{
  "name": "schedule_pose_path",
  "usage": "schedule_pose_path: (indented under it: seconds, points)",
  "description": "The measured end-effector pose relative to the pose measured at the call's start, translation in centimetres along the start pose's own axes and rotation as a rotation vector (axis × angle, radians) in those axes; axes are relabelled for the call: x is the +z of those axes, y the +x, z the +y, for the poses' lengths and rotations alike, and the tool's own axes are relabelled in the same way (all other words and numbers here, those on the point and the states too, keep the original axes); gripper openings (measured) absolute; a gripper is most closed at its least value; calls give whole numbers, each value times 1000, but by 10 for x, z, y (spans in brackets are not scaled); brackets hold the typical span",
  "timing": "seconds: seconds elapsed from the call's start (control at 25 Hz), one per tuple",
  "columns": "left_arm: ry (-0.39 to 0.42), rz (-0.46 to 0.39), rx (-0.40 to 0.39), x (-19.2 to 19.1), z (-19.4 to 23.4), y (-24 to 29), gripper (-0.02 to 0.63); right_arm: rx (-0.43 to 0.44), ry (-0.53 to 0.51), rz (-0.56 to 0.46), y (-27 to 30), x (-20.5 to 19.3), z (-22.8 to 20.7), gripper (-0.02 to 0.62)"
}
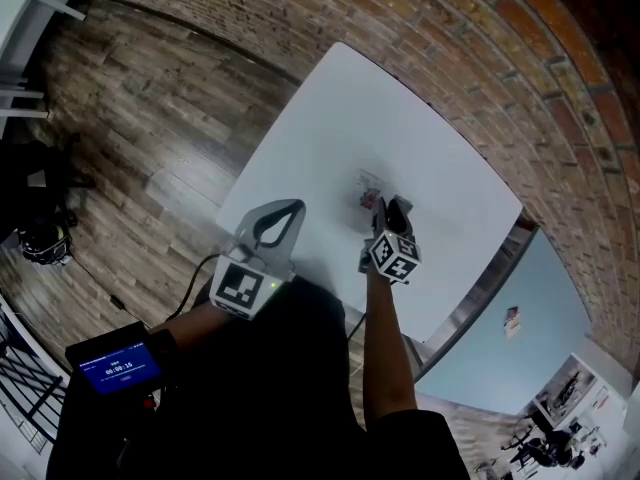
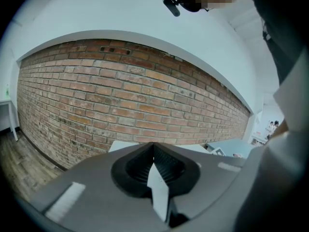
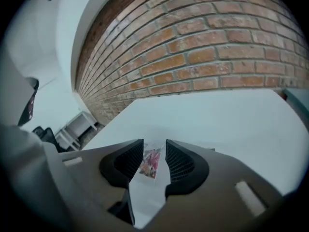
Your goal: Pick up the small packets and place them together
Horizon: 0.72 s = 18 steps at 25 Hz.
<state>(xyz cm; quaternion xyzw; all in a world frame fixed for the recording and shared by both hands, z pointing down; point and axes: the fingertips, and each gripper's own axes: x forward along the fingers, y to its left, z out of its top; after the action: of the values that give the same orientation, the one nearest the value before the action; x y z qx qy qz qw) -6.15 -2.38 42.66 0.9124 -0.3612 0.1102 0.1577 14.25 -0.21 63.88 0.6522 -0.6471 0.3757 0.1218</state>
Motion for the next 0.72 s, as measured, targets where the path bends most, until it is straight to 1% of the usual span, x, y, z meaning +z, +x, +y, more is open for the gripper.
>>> schedule_pose_path:
  seconds: [0.08, 0.12, 0.2, 0.36, 0.52, 0.64, 0.72]
  points:
    - [-1, -3, -3, 0, 0, 0, 1, 8, -129, 49, -1, -10, 13, 129]
    - [1, -5, -5, -1, -1, -1, 2, 8, -176, 70, 0, -15, 18, 134]
    - [3, -7, -11, -2, -4, -1, 2, 3, -236, 100, 3, -23, 24, 156]
    - [-4, 13, -12, -8, -5, -4, 1, -8, -306, 113, 15, -27, 33, 170]
    - [-9, 16, 4, -9, -1, -5, 2, 6, -352, 120, 27, -22, 44, 176]
    - [-6, 25, 6, -11, 0, -6, 1, -11, -391, 135, 34, -23, 44, 181]
    - [-6, 25, 5, -11, 1, -6, 2, -29, -424, 166, 37, -28, 41, 193]
